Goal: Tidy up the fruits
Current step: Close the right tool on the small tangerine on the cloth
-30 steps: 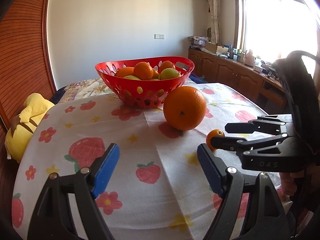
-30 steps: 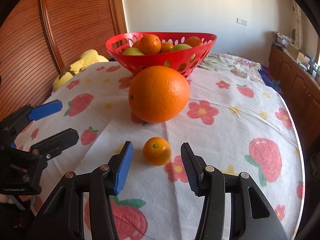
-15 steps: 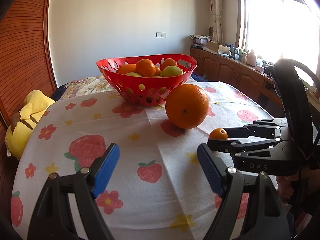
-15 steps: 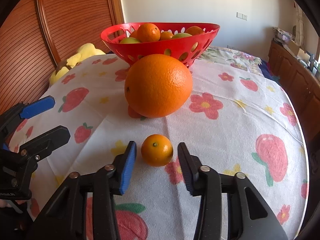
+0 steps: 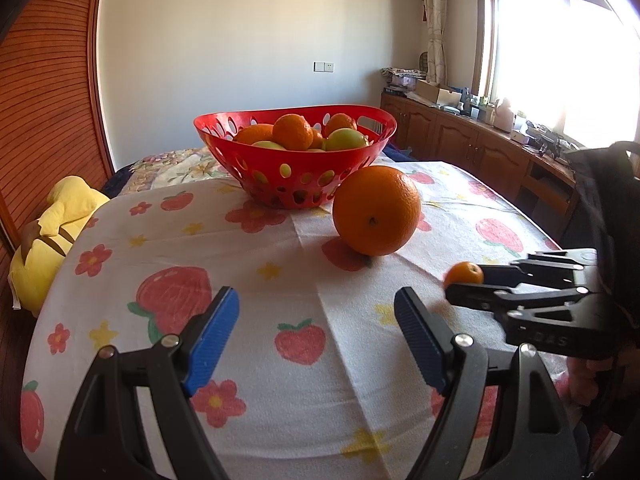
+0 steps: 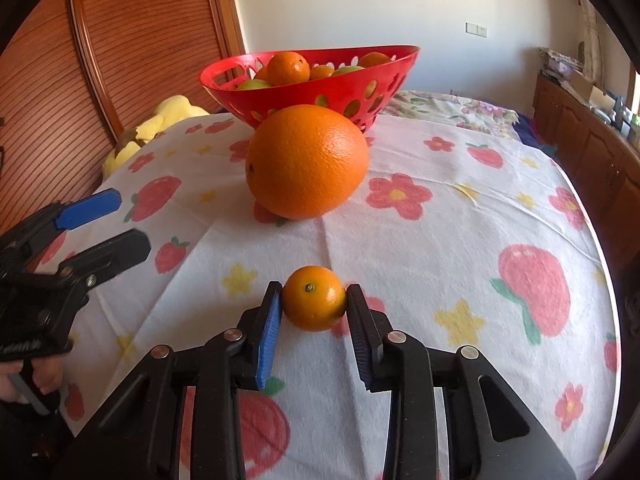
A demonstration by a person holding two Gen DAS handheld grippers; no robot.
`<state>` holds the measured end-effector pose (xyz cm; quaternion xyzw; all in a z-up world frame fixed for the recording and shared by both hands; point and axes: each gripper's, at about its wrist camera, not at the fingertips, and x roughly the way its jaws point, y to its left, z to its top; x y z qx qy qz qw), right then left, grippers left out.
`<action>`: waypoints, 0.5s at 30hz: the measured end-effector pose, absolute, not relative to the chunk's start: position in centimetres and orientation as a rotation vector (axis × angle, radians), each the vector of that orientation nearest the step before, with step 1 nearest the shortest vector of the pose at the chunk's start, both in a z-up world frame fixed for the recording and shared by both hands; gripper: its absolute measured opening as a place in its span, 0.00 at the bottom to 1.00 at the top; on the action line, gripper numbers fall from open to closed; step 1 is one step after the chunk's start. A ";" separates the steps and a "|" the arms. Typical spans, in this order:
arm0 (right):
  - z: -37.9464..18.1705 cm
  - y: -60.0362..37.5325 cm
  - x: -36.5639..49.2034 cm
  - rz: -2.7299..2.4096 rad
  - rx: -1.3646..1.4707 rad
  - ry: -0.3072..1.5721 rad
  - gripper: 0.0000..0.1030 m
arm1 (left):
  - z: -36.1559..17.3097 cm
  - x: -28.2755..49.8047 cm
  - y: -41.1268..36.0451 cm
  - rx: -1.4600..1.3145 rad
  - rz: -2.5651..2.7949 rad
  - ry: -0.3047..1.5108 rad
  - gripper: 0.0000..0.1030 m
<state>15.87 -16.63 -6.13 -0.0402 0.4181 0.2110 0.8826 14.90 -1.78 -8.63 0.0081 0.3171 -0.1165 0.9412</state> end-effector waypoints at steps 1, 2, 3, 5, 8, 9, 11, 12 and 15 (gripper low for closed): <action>-6.0 -17.0 15.4 0.437 -0.079 0.864 0.31 | -8.6 14.9 -1.8 0.016 -0.237 0.647 0.78; -5.9 -17.2 15.1 0.436 -0.076 0.860 0.31 | -8.6 14.9 -1.8 0.016 -0.236 0.647 0.78; -5.8 -17.6 14.8 0.432 -0.072 0.855 0.31 | -8.6 14.9 -1.8 0.017 -0.236 0.647 0.78; -5.7 -17.9 14.3 0.423 -0.070 0.848 0.31 | -8.6 14.9 -1.8 0.017 -0.236 0.647 0.78; -5.7 -18.5 13.6 0.413 -0.069 0.840 0.31 | -8.6 14.9 -1.8 0.017 -0.236 0.647 0.78; -5.7 -18.5 13.5 0.412 -0.067 0.840 0.31 | -8.6 14.9 -1.8 0.018 -0.236 0.647 0.78; -5.7 -18.8 13.1 0.408 -0.068 0.834 0.31 | -8.6 14.9 -1.9 0.021 -0.236 0.647 0.78; -5.7 -18.8 13.0 0.405 -0.071 0.831 0.31 | -8.6 14.9 -1.9 0.023 -0.235 0.646 0.78; -5.8 -19.2 12.6 0.398 -0.073 0.825 0.31 | -8.5 14.8 -2.2 0.037 -0.235 0.642 0.78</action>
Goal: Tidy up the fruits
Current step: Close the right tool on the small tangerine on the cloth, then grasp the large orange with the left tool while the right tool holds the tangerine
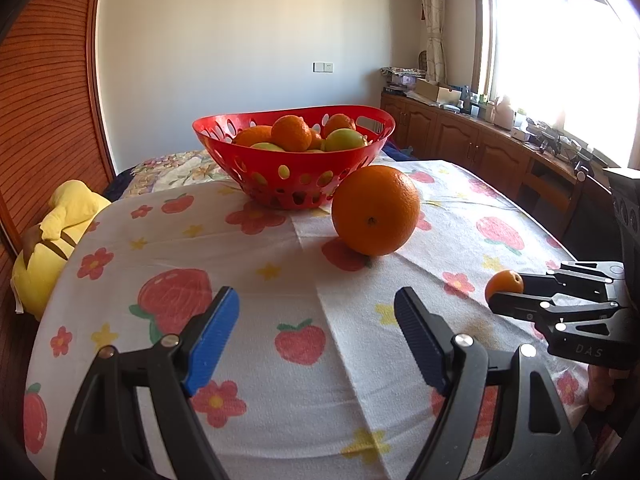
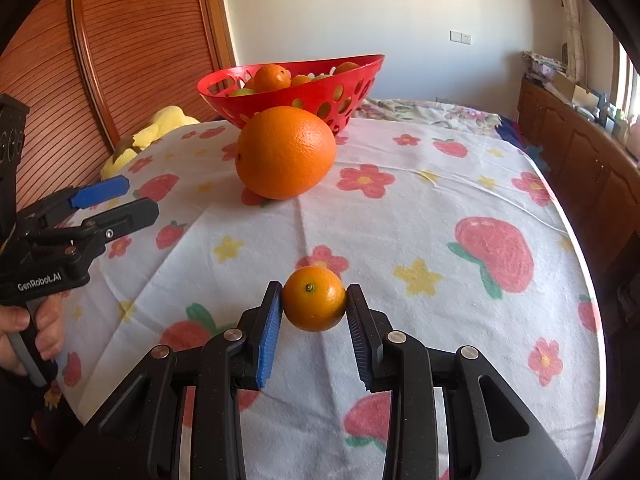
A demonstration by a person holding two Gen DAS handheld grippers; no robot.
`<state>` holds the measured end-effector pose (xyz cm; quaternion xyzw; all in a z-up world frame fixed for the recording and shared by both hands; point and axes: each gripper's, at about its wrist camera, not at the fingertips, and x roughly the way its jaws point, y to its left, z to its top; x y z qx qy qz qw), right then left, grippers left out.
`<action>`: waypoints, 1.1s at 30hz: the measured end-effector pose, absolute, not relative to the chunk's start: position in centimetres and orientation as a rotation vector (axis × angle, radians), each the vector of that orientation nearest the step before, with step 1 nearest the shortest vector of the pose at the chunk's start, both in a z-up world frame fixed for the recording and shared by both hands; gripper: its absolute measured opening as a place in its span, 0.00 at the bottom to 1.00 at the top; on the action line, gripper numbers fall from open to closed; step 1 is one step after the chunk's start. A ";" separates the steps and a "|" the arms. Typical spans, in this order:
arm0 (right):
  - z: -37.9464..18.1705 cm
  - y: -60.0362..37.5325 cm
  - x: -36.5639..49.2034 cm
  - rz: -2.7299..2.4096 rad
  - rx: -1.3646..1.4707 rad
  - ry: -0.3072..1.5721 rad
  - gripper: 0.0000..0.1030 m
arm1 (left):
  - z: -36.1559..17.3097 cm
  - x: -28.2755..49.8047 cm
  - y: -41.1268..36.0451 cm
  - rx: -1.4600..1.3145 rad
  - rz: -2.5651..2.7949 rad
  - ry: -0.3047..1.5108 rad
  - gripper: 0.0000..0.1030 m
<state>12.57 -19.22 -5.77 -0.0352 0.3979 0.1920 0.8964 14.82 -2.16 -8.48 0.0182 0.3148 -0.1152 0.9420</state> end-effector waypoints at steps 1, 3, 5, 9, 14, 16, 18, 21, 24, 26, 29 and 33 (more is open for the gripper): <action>-5.8 -19.5 12.4 0.396 -0.070 0.822 0.31 | -8.4 14.8 -2.3 0.044 -0.238 0.639 0.78; -5.8 -19.6 12.2 0.399 -0.065 0.818 0.31 | -8.4 14.7 -2.6 0.057 -0.246 0.638 0.78; -5.8 -19.6 12.1 0.398 -0.071 0.814 0.31 | -8.5 14.8 -3.0 0.075 -0.255 0.645 0.78; -5.8 -19.3 11.8 0.398 -0.080 0.800 0.31 | -8.3 14.6 -3.4 0.091 -0.260 0.635 0.78; -5.6 -19.5 11.8 0.396 -0.073 0.792 0.31 | -7.7 15.1 -4.1 0.081 -0.291 0.633 0.78; -5.6 -19.5 11.8 0.398 -0.072 0.792 0.31 | -7.3 15.8 -4.5 0.080 -0.295 0.641 0.78; -5.4 -19.5 11.9 0.404 -0.070 0.790 0.31 | -6.9 16.5 -5.0 0.077 -0.310 0.648 0.78; -5.0 -19.5 12.1 0.415 -0.068 0.784 0.31 | -6.2 17.6 -5.9 0.084 -0.336 0.652 0.78; -4.5 -19.5 12.4 0.422 -0.072 0.776 0.31 | -5.9 19.1 -6.7 0.082 -0.351 0.663 0.78; -4.1 -19.6 12.9 0.425 -0.074 0.768 0.31 | -5.9 20.1 -7.1 0.075 -0.362 0.679 0.78; -3.8 -19.8 13.7 0.424 -0.072 0.765 0.31 | -6.1 21.7 -7.8 0.088 -0.367 0.697 0.78; -3.6 -20.3 14.9 0.427 -0.063 0.766 0.31 | -6.3 23.3 -8.3 0.096 -0.362 0.711 0.78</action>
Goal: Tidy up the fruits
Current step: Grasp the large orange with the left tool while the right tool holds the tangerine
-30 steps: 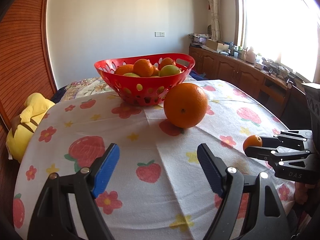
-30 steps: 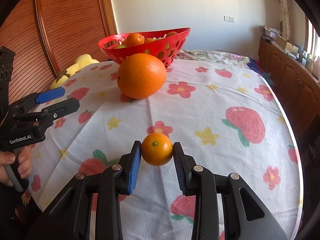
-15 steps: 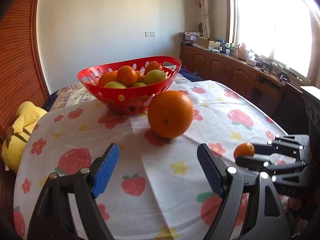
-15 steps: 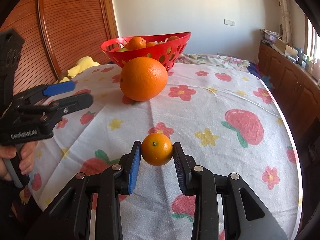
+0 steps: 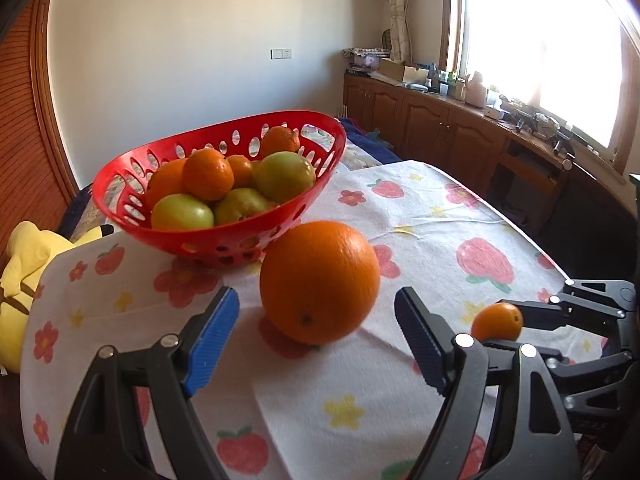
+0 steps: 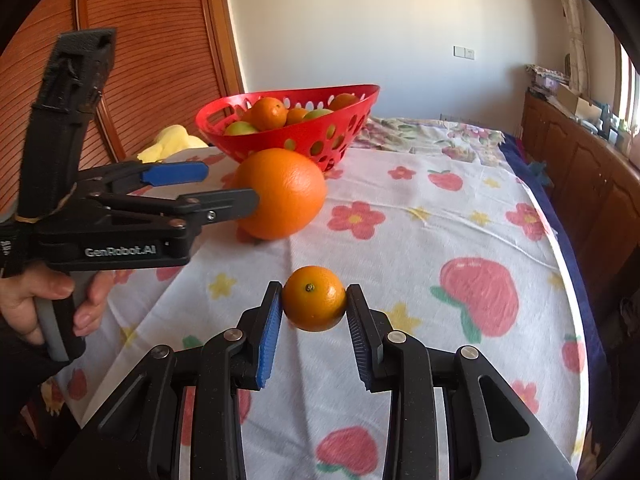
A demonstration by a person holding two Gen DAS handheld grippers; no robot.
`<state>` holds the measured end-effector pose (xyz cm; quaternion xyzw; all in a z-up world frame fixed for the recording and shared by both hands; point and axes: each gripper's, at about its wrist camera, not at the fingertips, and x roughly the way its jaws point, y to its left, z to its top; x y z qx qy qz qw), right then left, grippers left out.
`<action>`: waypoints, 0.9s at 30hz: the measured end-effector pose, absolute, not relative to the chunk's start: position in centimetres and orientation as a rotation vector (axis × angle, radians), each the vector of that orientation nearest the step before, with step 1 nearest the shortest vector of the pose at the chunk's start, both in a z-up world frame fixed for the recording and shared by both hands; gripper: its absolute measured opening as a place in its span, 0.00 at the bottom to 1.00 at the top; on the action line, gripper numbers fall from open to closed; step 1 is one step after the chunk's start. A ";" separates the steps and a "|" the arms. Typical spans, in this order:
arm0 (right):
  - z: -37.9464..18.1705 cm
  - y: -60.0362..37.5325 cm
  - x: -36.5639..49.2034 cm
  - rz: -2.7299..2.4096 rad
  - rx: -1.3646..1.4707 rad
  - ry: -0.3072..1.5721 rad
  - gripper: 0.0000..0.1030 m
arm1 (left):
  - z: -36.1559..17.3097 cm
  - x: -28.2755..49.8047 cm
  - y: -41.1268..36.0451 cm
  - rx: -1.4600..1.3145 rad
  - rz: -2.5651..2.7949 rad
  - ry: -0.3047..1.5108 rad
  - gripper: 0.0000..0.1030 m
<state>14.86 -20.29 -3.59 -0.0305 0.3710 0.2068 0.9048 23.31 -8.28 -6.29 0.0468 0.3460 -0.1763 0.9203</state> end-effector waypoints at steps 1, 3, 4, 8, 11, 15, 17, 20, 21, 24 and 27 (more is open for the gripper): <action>-3.5 -20.4 14.9 0.431 -0.061 0.764 0.31 | -6.3 23.7 -8.3 0.092 -0.361 0.713 0.78; -3.5 -20.5 15.2 0.433 -0.062 0.763 0.31 | -6.3 24.1 -8.3 0.080 -0.362 0.717 0.78; -3.5 -20.6 15.4 0.436 -0.060 0.766 0.31 | -6.4 24.3 -8.3 0.075 -0.365 0.720 0.78; -3.8 -20.8 16.0 0.441 -0.051 0.776 0.31 | -6.9 25.2 -8.7 0.078 -0.373 0.741 0.78; -4.1 -21.0 16.5 0.441 -0.044 0.787 0.31 | -7.3 25.9 -8.9 0.073 -0.374 0.762 0.78; -4.4 -21.2 17.0 0.444 -0.037 0.799 0.31 | -7.5 26.6 -8.9 0.046 -0.389 0.771 0.79; -4.5 -21.4 17.2 0.449 -0.029 0.804 0.31 | -7.6 26.8 -9.0 0.035 -0.394 0.777 0.79; -4.6 -21.5 17.3 0.447 -0.022 0.806 0.31 | -7.6 27.2 -9.3 0.040 -0.399 0.782 0.79; -4.6 -21.6 17.3 0.448 -0.021 0.808 0.31 | -7.6 27.3 -9.5 0.045 -0.400 0.784 0.79; -4.6 -21.6 17.4 0.447 -0.024 0.809 0.31 | -7.9 27.5 -9.8 0.063 -0.395 0.793 0.80; -4.6 -21.5 17.5 0.444 -0.025 0.810 0.31 | -8.0 27.8 -10.1 0.069 -0.386 0.797 0.80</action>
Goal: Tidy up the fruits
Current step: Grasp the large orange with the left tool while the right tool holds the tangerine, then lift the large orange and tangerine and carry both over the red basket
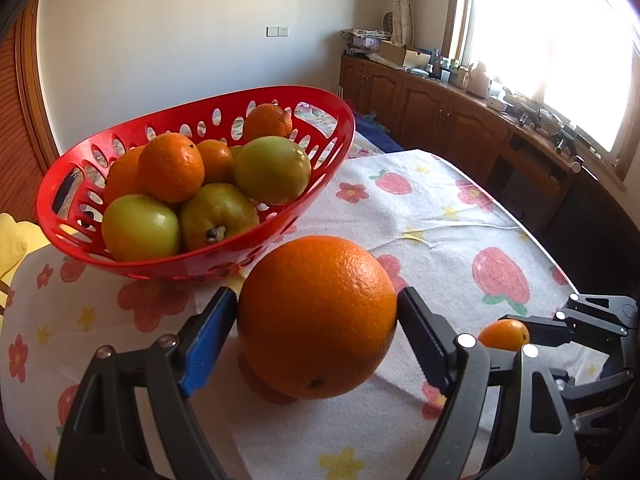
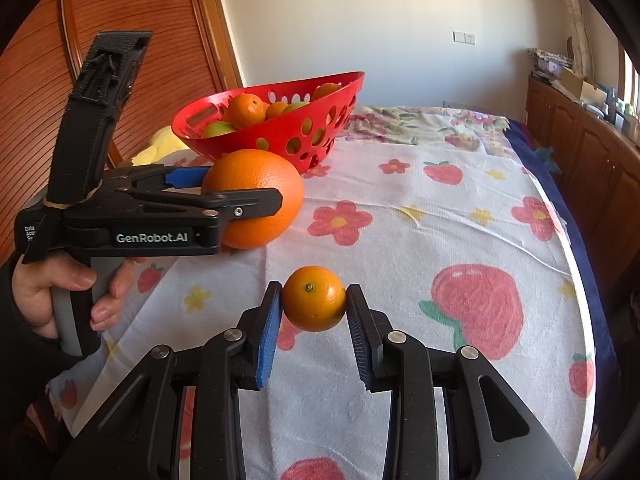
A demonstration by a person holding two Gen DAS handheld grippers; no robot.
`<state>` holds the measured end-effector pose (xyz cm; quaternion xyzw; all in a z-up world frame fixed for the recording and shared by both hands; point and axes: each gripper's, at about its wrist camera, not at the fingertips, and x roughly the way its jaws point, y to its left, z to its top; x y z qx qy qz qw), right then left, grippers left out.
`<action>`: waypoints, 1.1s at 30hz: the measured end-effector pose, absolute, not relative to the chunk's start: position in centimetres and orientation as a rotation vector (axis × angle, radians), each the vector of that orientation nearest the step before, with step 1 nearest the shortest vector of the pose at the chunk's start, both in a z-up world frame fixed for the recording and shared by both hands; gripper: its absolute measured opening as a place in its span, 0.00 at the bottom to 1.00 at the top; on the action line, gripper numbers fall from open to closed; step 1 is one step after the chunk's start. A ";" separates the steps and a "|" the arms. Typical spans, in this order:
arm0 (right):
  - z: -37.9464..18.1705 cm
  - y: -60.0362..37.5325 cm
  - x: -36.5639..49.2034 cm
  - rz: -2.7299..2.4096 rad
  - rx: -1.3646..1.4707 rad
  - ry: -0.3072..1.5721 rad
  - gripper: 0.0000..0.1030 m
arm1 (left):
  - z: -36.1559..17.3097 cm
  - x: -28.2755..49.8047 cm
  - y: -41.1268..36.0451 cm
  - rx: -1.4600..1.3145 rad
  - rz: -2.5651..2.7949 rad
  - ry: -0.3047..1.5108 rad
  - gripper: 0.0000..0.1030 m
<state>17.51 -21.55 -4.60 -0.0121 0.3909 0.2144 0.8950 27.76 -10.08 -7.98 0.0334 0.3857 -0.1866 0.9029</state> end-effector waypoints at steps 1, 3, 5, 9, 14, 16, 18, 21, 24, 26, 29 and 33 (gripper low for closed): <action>-4.6 -21.5 17.5 0.445 -0.026 0.811 0.31 | -8.0 27.9 -10.1 0.070 -0.381 0.802 0.80; -4.6 -21.5 17.5 0.443 -0.030 0.810 0.31 | -8.2 28.2 -10.2 0.076 -0.375 0.814 0.80; -4.6 -21.5 17.6 0.442 -0.029 0.812 0.31 | -8.7 28.6 -10.3 0.085 -0.373 0.836 0.80; -4.6 -21.5 17.6 0.440 -0.034 0.815 0.31 | -9.6 29.0 -10.1 0.078 -0.385 0.871 0.80; -4.7 -21.4 17.7 0.437 -0.036 0.817 0.31 | -9.7 28.4 -9.4 0.043 -0.393 0.855 0.79; -4.7 -21.4 17.8 0.437 -0.037 0.817 0.31 | -9.7 28.1 -9.3 0.051 -0.398 0.845 0.78; -4.6 -21.4 17.8 0.436 -0.040 0.817 0.31 | -9.7 27.6 -9.2 0.060 -0.396 0.838 0.78; -4.7 -21.3 17.8 0.435 -0.042 0.816 0.31 | -9.6 26.6 -9.0 0.058 -0.401 0.824 0.78; -4.4 -21.3 17.7 0.432 -0.048 0.811 0.31 | -9.3 25.6 -8.6 0.058 -0.406 0.809 0.77; -4.1 -21.3 17.6 0.431 -0.054 0.804 0.31 | -8.8 25.1 -8.2 0.055 -0.411 0.802 0.77; -3.4 -21.3 17.5 0.425 -0.065 0.790 0.31 | -7.5 23.9 -7.5 0.043 -0.420 0.764 0.77; -2.1 -20.9 17.7 0.423 -0.074 0.770 0.31 | -5.4 23.1 -6.8 0.042 -0.426 0.729 0.77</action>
